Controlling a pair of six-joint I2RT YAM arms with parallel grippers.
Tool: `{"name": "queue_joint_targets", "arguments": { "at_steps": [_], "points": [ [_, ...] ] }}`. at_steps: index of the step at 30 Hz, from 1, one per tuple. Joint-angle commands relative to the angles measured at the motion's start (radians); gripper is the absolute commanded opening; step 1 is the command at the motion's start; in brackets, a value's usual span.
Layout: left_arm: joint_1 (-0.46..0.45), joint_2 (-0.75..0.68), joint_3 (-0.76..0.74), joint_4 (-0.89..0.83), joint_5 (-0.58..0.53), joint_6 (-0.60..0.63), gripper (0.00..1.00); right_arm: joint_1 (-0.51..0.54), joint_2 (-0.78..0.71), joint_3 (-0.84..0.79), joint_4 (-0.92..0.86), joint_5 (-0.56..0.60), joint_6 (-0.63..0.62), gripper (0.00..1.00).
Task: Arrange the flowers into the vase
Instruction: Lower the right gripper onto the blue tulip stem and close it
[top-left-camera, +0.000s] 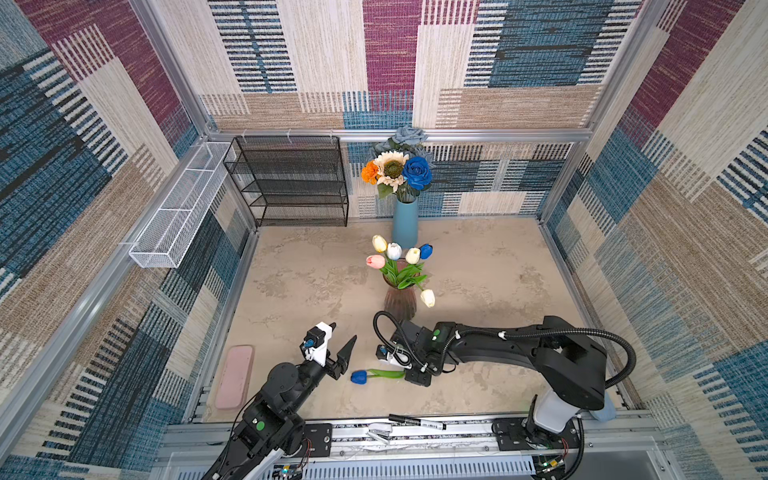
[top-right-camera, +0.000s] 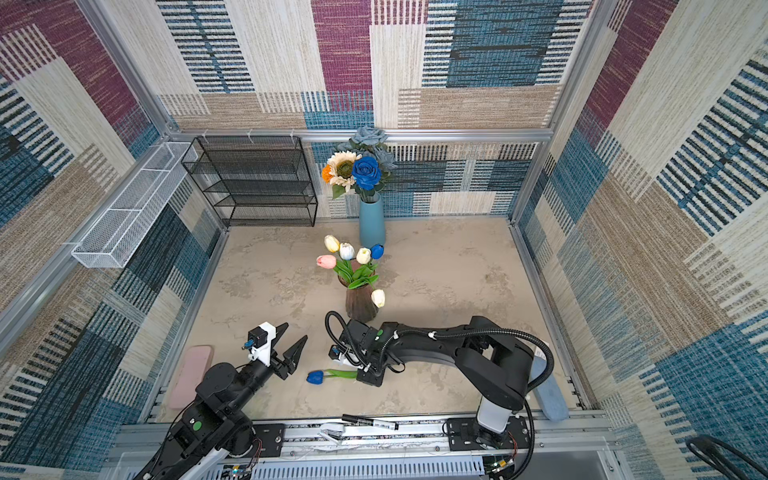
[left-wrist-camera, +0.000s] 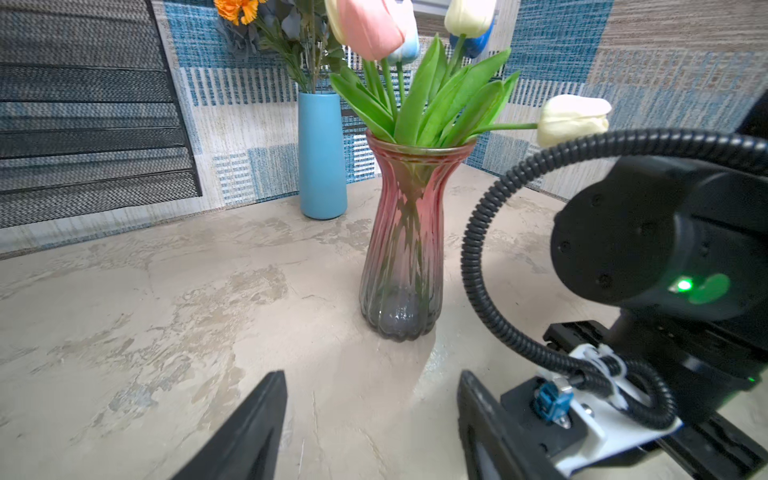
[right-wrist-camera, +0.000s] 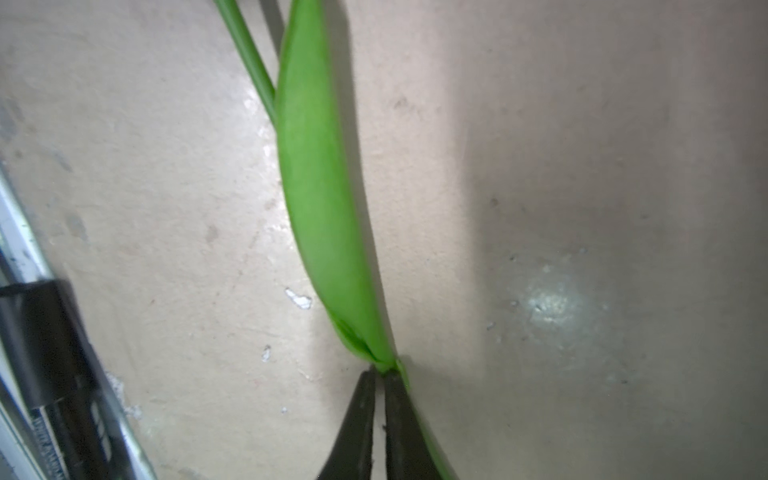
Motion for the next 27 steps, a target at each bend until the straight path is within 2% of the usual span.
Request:
{"name": "queue_joint_targets", "arguments": {
  "at_steps": [1, 7, 10, 12, 13, 15, 16, 17, 22, 27],
  "points": [
    [0.003, -0.001, 0.019, 0.065, -0.046, 0.010, 0.68, 0.002, 0.006, -0.007, 0.064, -0.004, -0.021, 0.01],
    [0.003, -0.003, 0.043, 0.081, -0.082, 0.000, 0.68, 0.000, -0.079, -0.004, 0.119, -0.116, -0.024, 0.00],
    [0.003, -0.003, 0.054, 0.081, -0.091, 0.003, 0.68, -0.012, -0.098, 0.025, 0.104, -0.123, 0.015, 0.00],
    [0.003, -0.004, 0.059, 0.075, -0.099, 0.003, 0.67, -0.034, -0.124, 0.033, 0.107, -0.170, 0.040, 0.00],
    [0.003, -0.005, 0.057, 0.080, -0.099, 0.005, 0.67, -0.034, -0.138, 0.027, 0.107, -0.185, 0.031, 0.05],
    [0.003, -0.006, 0.053, 0.081, -0.105, 0.004, 0.67, -0.032, -0.137, 0.010, 0.108, -0.172, 0.022, 0.48],
    [0.003, -0.007, 0.050, 0.084, -0.110, 0.001, 0.67, -0.031, -0.123, 0.006, 0.101, -0.154, 0.021, 0.66],
    [0.003, -0.006, 0.048, 0.089, -0.109, 0.002, 0.67, -0.032, -0.104, 0.006, 0.090, -0.136, 0.017, 0.70],
    [0.003, -0.007, 0.050, 0.075, -0.107, 0.003, 0.67, -0.031, -0.040, -0.006, 0.040, -0.089, -0.019, 0.80],
    [0.003, -0.008, 0.037, 0.084, -0.104, -0.004, 0.67, -0.031, -0.014, -0.011, 0.089, -0.029, -0.019, 0.85]
  ]
}}
